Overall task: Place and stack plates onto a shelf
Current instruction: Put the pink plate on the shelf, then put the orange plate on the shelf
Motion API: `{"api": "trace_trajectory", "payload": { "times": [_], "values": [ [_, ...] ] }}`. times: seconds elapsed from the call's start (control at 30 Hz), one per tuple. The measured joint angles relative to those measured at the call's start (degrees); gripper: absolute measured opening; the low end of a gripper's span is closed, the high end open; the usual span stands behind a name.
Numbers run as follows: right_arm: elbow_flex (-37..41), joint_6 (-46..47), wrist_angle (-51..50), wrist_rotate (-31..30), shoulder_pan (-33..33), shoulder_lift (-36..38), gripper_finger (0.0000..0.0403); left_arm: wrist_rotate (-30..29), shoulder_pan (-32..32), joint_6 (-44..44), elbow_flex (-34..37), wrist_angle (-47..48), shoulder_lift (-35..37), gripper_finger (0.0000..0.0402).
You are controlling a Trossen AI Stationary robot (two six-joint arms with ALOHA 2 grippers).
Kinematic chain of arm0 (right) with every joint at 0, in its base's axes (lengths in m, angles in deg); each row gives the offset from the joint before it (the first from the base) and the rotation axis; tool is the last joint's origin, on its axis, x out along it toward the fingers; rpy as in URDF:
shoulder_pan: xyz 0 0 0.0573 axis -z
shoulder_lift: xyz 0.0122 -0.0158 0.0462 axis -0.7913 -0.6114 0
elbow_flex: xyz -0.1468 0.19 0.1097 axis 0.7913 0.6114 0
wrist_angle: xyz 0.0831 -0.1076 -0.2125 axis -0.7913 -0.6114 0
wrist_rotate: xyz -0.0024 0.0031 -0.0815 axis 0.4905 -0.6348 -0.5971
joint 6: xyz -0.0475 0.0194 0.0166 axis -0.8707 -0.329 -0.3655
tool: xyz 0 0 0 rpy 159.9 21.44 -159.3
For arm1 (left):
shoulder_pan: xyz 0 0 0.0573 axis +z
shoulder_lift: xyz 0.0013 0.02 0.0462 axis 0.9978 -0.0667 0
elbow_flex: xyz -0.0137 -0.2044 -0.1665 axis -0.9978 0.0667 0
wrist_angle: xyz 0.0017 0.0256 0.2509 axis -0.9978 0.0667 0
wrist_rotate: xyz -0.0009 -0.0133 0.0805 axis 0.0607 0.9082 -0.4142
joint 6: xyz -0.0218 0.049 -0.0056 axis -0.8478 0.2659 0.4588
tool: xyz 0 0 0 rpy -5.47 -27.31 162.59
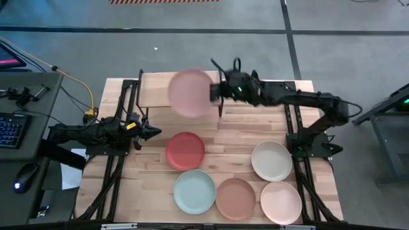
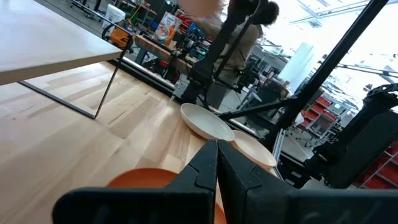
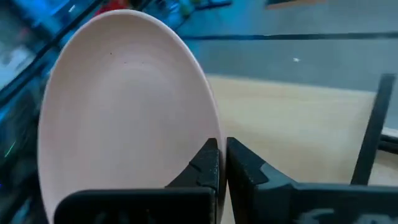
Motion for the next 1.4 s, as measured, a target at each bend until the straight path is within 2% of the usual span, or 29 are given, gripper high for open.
{"api": "trace_trajectory", "payload": {
  "times": [0.13, 0.33, 1.07, 1.2, 1.4],
  "values": [
    [-3.2, 4.2, -1.1, 1.9, 4.9, -5.9, 0.0000, 0.0, 0.0, 0.0, 0.0, 0.0, 0.0, 0.0000],
    [-2.9, 10.1, -10.0, 5.0, 7.8, -11.0, 0.0000, 0.0, 0.0, 0.0, 0.0, 0.0, 0.0, 0.0000],
    [-2.9, 10.9, -14.4, 5.7, 10.0, -11.0, 0.0003, 0.0, 0.0, 0.0, 0.0, 0.0, 0.0, 0.0000],
    [-3.0, 10.7, -14.4, 4.6, 10.4, -11.0, 0.0029, 0.0, 0.0, 0.0, 0.0, 0.0, 0.0, 0.0000],
    [-3.0, 7.8, -13.7, 5.2, 11.7, -10.9, 0.0106, 0.0, 0.0, 0.0, 0.0, 0.0, 0.0, 0.0000]
  ]
}}
